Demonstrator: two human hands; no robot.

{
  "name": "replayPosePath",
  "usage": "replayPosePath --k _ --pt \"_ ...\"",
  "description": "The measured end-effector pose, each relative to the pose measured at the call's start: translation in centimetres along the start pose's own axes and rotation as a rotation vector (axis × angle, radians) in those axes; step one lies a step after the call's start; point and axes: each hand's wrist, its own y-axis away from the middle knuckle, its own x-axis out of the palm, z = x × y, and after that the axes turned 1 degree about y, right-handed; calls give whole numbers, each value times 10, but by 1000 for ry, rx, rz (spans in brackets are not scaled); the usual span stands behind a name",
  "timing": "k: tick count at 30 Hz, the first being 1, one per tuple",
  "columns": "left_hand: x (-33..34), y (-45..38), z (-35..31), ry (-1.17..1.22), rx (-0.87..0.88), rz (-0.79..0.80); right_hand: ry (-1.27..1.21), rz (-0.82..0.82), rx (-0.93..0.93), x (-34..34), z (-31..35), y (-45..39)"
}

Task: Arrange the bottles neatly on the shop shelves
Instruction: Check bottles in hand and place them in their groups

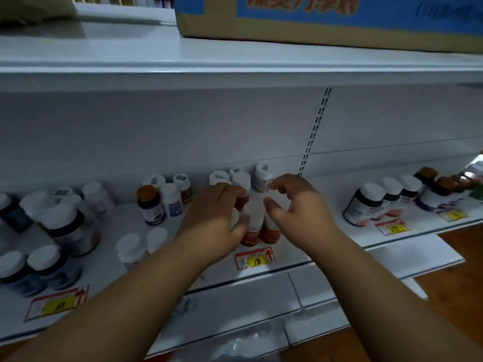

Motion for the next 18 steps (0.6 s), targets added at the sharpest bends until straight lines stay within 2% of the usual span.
replayPosePath --k 2,5,12,14,16,18 --pt "9 -12 -7 3 -92 10 -40 49 -57 4 -26 -25" --pt "22 -25 -17 -6 -163 7 -38 226 -64 9 -61 -68" --pt "48 -47 -44 -22 -290 -68 161 606 -186 61 -131 -140" --pt "55 -48 -47 -35 -317 -74 177 628 -275 69 -138 -144" --pt "59 -50 -49 -58 -335 -81 216 580 -360 74 -144 -148" --pt "60 -53 -52 -79 -342 -83 267 543 -356 75 -147 -151"
